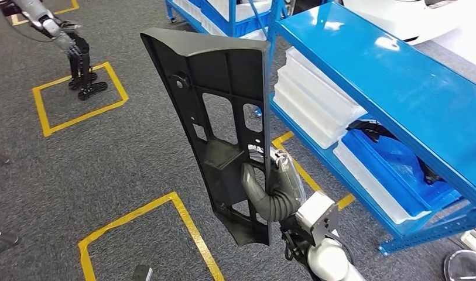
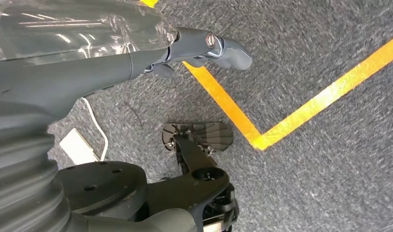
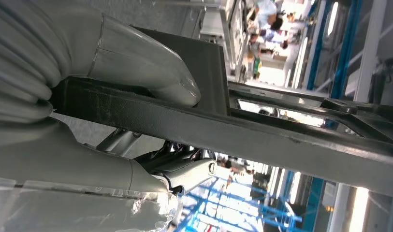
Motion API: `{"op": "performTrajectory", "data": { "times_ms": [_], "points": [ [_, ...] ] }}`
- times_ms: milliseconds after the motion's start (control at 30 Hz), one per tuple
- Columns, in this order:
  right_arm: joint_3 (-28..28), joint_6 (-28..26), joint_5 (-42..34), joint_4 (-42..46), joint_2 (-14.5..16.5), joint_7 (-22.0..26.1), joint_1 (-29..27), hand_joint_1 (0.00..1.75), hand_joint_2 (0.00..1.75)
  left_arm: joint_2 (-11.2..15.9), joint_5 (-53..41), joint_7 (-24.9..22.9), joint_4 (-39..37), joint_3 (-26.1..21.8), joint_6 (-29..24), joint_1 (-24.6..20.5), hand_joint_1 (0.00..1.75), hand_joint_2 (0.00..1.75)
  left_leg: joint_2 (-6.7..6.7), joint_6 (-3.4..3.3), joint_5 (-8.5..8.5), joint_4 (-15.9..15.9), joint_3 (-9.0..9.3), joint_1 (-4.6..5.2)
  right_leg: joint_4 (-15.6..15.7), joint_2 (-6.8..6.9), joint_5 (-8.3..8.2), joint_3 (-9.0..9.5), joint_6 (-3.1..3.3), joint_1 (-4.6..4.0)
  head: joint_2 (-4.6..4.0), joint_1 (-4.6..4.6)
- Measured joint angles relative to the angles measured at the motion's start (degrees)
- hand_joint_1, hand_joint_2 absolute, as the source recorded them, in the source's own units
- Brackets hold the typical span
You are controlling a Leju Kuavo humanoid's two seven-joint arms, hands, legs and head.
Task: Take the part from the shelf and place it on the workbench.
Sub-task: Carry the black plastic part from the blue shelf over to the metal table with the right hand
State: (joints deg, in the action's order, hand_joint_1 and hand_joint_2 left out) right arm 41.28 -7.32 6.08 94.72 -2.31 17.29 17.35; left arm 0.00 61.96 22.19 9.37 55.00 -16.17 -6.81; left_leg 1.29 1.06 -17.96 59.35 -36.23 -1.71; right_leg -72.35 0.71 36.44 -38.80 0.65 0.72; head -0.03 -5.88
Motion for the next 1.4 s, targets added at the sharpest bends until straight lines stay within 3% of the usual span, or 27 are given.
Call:
{"op": "performTrajectory", "data": {
  "times_ms": [33, 67, 133, 200, 267, 333, 400, 467, 500, 533, 567, 600, 633, 700, 733, 767, 833, 900, 1000, 1033, 1067, 1100, 1133, 1200, 1267, 1333, 1400],
  "points": [
    [0.01, 0.01, 0.00, -0.03, -0.05, -0.01, -0.06, 1.75, 1.75, 0.00, 0.00, -0.04, 0.01, 0.01, 0.00, 0.02, 0.00, 1.75, 0.65, -0.07, 0.04, 0.01, -0.06, 0.14, -2.54, -0.24, 0.55, -1.25, 0.12, -0.02, 0.00, -0.30],
    [0.01, 0.01, 0.00, -0.07, -0.08, -0.01, -0.10, 1.75, 1.75, 0.00, 0.01, -0.09, 0.01, 0.01, 0.00, 0.06, 0.00, 1.75, 1.35, -0.11, 0.07, 0.02, -0.08, 0.29, -3.00, -0.38, -0.05, -1.56, 0.34, -0.05, 0.01, -0.51],
    [0.01, 0.03, 0.00, -0.12, -0.10, -0.01, -0.09, 1.75, 1.75, -0.01, 0.02, -0.22, 0.01, 0.00, 0.00, 0.08, 0.00, 1.75, 2.83, -0.09, 0.14, 0.03, -0.06, 0.50, 2.69, -1.31, -3.99, 0.88, 1.19, -0.26, -0.01, -0.83],
    [0.01, 0.07, 0.00, -0.13, -0.10, -0.01, -0.06, 1.75, 1.75, -0.05, 0.04, -0.37, 0.01, -0.01, 0.00, 0.03, 0.00, 1.75, 4.20, 0.19, 0.34, 0.05, -0.20, 0.54, 10.09, -3.80, -7.10, 4.15, 2.08, -0.44, -0.01, -0.81],
    [0.01, 0.11, 0.00, -0.14, -0.12, -0.02, -0.02, 1.75, 1.75, -0.09, 0.08, -0.47, 0.01, -0.01, 0.00, 0.08, 0.00, 1.75, 5.32, 0.75, 0.68, -0.05, -0.54, 0.28, 12.79, -5.03, -7.66, 5.25, 2.36, -0.60, -0.01, -0.79],
    [0.01, 0.13, 0.00, -0.14, -0.09, -0.01, 0.03, 1.75, 1.75, 0.00, 0.09, -0.49, -0.03, -0.01, -0.03, 0.23, 0.00, 1.75, 6.37, 1.46, 1.05, -0.42, -0.78, 0.14, 13.36, -3.89, -7.98, 5.37, 2.36, -0.61, -0.01, -0.93],
    [0.02, 0.14, 0.00, -0.13, 0.06, 0.03, 0.11, 1.75, 1.75, 0.05, 0.07, -0.50, -0.08, -0.01, -0.09, 0.32, 0.00, 1.75, 4.55, 1.99, -0.35, 1.31, -1.61, 0.50, 14.32, -2.32, -8.49, 5.68, 2.61, -0.28, 0.00, -0.34],
    [0.03, 0.15, -0.01, -0.14, 0.14, 0.08, 0.10, 1.75, 1.75, 0.02, 0.04, -0.53, -0.08, -0.01, -0.11, 0.25, 0.00, 1.75, 0.86, 2.34, -4.18, 7.72, -4.22, 0.68, 14.81, -0.63, -8.75, 5.86, 2.92, -0.26, 0.01, 0.78],
    [0.03, 0.14, -0.02, -0.16, 0.13, 0.11, 0.04, 1.75, 1.75, 0.02, 0.01, -0.54, -0.08, -0.01, -0.11, 0.21, 0.00, 1.75, -0.21, 2.53, -6.04, 11.71, -5.85, 0.59, 14.77, 0.23, -8.70, 5.84, 3.03, -0.40, 0.00, 1.23],
    [0.03, 0.14, -0.02, -0.18, 0.11, 0.10, -0.04, 1.75, 1.75, 0.02, -0.01, -0.55, -0.08, -0.01, -0.11, 0.19, 0.00, 1.75, -0.68, 2.69, -7.12, 14.66, -6.97, 0.55, 14.70, 1.05, -8.63, 5.83, 3.10, -0.53, 0.00, 1.49],
    [0.03, 0.13, -0.02, -0.20, 0.10, 0.10, -0.10, 1.75, 1.75, 0.03, -0.03, -0.55, -0.08, -0.01, -0.11, 0.20, 0.00, 1.75, -0.86, 2.79, -7.13, 15.64, -7.12, 0.51, 14.62, 1.84, -8.53, 5.82, 3.15, -0.63, 0.00, 1.71],
    [0.03, 0.12, -0.02, -0.21, 0.10, 0.10, -0.12, 1.75, 1.75, 0.04, -0.04, -0.55, -0.08, -0.01, -0.11, 0.23, 0.00, 1.75, -1.04, 2.82, -6.11, 14.29, -6.10, 0.52, 14.52, 2.55, -8.44, 5.83, 3.15, -0.68, 0.00, 1.89],
    [0.03, 0.11, -0.02, -0.21, 0.11, 0.10, -0.12, 1.75, 1.75, 0.06, -0.05, -0.55, -0.08, -0.01, -0.11, 0.23, 0.00, 1.75, -1.53, 2.75, -4.31, 10.70, -3.96, 0.56, 14.39, 3.17, -8.29, 5.89, 3.09, -0.71, 0.00, 2.09],
    [0.03, 0.11, -0.02, -0.21, 0.12, 0.11, -0.10, 1.75, 1.75, 0.09, -0.07, -0.55, -0.08, -0.01, -0.12, 0.16, 0.00, 1.75, -3.83, 2.20, -1.60, 2.72, 0.20, 0.92, 14.03, 4.21, -7.95, 5.94, 2.79, -0.97, 0.01, 2.51],
    [0.03, 0.11, -0.02, -0.21, 0.13, 0.11, -0.09, 1.75, 1.75, 0.09, -0.08, -0.55, -0.08, -0.01, -0.13, 0.12, 0.00, 1.75, -4.60, 1.79, -1.00, 0.38, 1.24, 1.14, 13.86, 4.65, -7.82, 5.94, 2.60, -1.15, 0.01, 2.62],
    [0.03, 0.11, -0.02, -0.21, 0.13, 0.12, -0.08, 1.75, 1.75, 0.09, -0.08, -0.55, -0.08, -0.01, -0.14, 0.11, 0.00, 1.75, -4.93, 1.41, -0.99, -0.45, 1.41, 1.34, 13.80, 5.05, -7.77, 5.93, 2.42, -1.31, 0.01, 2.61],
    [0.03, 0.11, -0.02, -0.21, 0.14, 0.14, -0.07, 1.75, 1.75, 0.09, -0.10, -0.56, -0.08, -0.01, -0.16, 0.17, 0.00, 1.75, -3.73, 0.75, -0.64, -0.64, 1.21, 1.33, 13.84, 5.91, -7.72, 5.96, 2.00, -1.44, 0.00, 2.34],
    [0.04, 0.07, -0.02, -0.20, 0.15, 0.18, -0.05, 1.75, 1.75, 0.09, -0.14, -0.56, -0.08, -0.01, -0.17, 0.16, 0.00, 1.75, -2.63, 0.09, -0.19, -1.21, 1.29, 0.94, 12.39, 4.46, -6.37, 5.48, 1.43, -1.21, -0.01, 2.00],
    [0.05, 0.00, -0.02, -0.20, 0.03, 0.28, -0.27, 1.75, 1.75, 0.13, -0.21, -0.57, -0.08, -0.03, -0.21, -0.05, 0.00, 1.75, -0.85, -0.51, 0.23, -1.48, 1.15, 0.62, 2.33, 0.30, -1.10, 0.94, 0.85, -0.62, 0.01, 0.85],
    [0.05, 0.00, -0.02, -0.21, -0.04, 0.28, -0.42, 1.75, 1.75, 0.13, -0.22, -0.57, -0.08, -0.03, -0.22, -0.06, 0.00, 1.75, -0.16, -0.55, 0.27, -1.43, 1.08, 0.61, -1.12, -0.14, -0.02, -0.73, 0.72, -0.49, 0.00, 0.50],
    [0.05, 0.00, -0.02, -0.21, -0.10, 0.28, -0.56, 1.75, 1.75, 0.12, -0.23, -0.57, -0.08, -0.03, -0.21, -0.03, 0.00, 1.75, 0.57, -0.56, 0.28, -1.36, 1.04, 0.60, -2.83, -0.33, -0.02, -1.62, 0.61, -0.38, 0.00, 0.21],
    [0.05, 0.00, -0.02, -0.21, -0.15, 0.28, -0.63, 1.75, 1.75, 0.11, -0.22, -0.62, -0.08, -0.03, -0.20, 0.01, 0.00, 1.75, 1.33, -0.52, 0.27, -1.25, 1.03, 0.57, -2.23, -0.48, -1.17, -1.44, 0.56, -0.27, -0.01, -0.03],
    [0.05, 0.00, -0.02, -0.21, -0.16, 0.28, -0.66, 1.75, 1.75, 0.11, -0.20, -0.71, -0.08, -0.03, -0.18, 0.03, 0.00, 1.75, 2.13, -0.43, 0.23, -1.10, 1.04, 0.51, 0.69, -0.83, -3.28, -0.18, 0.55, -0.11, -0.01, -0.31],
    [0.06, 0.03, -0.02, -0.23, -0.17, 0.34, -0.66, 1.75, 1.75, 0.11, -0.09, -0.96, -0.08, -0.03, -0.15, 0.00, 0.00, 1.75, 3.58, 0.04, 0.10, -0.71, 0.83, 0.42, 8.72, -3.22, -7.07, 3.30, 0.59, 0.31, -0.01, -0.82],
    [0.07, 0.12, -0.04, -0.27, -0.16, 0.50, -0.67, 1.75, 1.75, 0.11, 0.09, -1.22, -0.08, -0.03, -0.18, -0.04, 0.00, 1.75, 4.82, 0.84, 0.23, -0.44, 0.23, 0.29, 12.64, -5.32, -8.10, 4.82, 0.65, 0.45, 0.00, -0.86],
    [0.07, 0.24, -0.06, -0.29, -0.14, 0.64, -0.65, 1.75, 1.75, 0.12, 0.25, -1.44, -0.09, -0.03, -0.22, 0.09, 0.00, 1.75, 6.03, 1.71, 0.63, -0.62, -0.25, 0.06, 12.89, -4.83, -8.10, 4.81, 1.00, 0.31, -0.01, -0.57],
    [0.07, 0.38, -0.07, -0.30, -0.02, 0.69, -0.55, 1.75, 1.75, 0.15, 0.32, -1.59, -0.11, -0.03, -0.23, 0.28, 0.00, 1.75, 4.83, 2.34, -0.06, 0.33, -0.68, 0.12, 13.37, -3.37, -8.39, 5.04, 1.69, 0.41, -0.01, -0.02]
  ]
}}
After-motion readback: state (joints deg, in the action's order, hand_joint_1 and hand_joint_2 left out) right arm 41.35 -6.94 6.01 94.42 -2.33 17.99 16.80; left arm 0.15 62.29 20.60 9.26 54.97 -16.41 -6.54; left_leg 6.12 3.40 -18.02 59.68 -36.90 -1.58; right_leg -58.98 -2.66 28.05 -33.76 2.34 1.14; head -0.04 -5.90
